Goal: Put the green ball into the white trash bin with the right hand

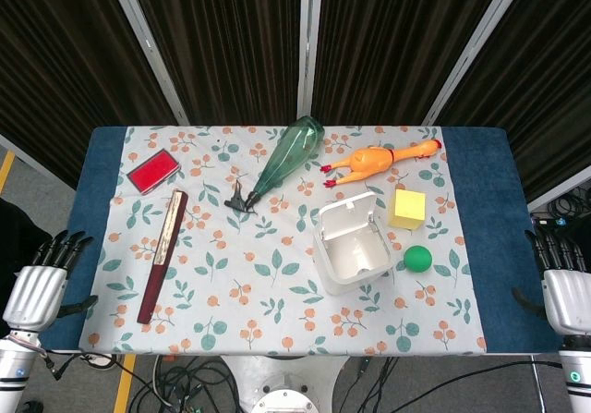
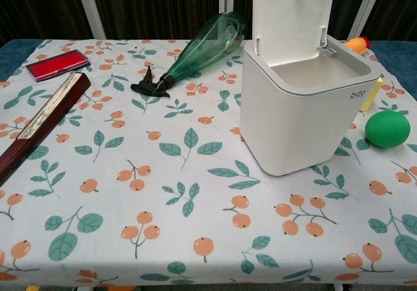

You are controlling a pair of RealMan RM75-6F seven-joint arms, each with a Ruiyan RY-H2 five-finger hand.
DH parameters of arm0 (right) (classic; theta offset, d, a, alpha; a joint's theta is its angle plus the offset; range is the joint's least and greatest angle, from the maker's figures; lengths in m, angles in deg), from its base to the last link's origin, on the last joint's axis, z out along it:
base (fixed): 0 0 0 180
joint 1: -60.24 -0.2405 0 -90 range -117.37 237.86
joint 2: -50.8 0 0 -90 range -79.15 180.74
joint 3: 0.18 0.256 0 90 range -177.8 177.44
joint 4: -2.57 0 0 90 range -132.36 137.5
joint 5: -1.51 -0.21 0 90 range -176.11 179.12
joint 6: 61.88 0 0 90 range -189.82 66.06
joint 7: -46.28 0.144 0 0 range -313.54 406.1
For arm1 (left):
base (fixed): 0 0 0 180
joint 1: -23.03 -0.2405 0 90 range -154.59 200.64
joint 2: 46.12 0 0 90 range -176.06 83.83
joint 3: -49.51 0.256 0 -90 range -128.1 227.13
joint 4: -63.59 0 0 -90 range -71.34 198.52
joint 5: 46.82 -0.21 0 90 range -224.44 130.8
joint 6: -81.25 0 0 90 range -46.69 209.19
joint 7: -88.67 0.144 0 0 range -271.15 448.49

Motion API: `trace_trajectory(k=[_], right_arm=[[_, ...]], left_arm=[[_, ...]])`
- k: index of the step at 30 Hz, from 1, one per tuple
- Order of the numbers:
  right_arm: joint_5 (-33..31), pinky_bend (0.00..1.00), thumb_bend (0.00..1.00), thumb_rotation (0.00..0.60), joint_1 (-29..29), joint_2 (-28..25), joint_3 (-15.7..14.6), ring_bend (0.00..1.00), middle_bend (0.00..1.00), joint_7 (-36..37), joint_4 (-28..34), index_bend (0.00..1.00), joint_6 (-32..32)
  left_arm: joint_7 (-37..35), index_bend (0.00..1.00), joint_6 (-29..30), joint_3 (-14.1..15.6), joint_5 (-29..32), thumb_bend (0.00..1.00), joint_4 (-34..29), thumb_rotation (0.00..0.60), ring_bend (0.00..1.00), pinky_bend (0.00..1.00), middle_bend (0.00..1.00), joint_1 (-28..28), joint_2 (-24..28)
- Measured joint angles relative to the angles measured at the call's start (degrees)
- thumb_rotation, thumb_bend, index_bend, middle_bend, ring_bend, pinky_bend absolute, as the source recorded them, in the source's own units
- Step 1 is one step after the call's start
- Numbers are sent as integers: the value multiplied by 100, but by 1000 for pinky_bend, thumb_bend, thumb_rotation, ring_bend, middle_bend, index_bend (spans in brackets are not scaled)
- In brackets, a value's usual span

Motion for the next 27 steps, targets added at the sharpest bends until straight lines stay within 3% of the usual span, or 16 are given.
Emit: trace_trajectory(k=[17,27], right_arm=[[116,0,108,600,-120,-28,-95,0,31,-267,124,0,-232],[63,41,112,600,-644,-96,-106,0,39,-1008,416,0,-1143]], left_arm=[[31,120,21,21,-4,23,-1,600,17,142,86,-26,-13],[116,120,-86,8,31,23,-31,600,17,141,85,32,-65]])
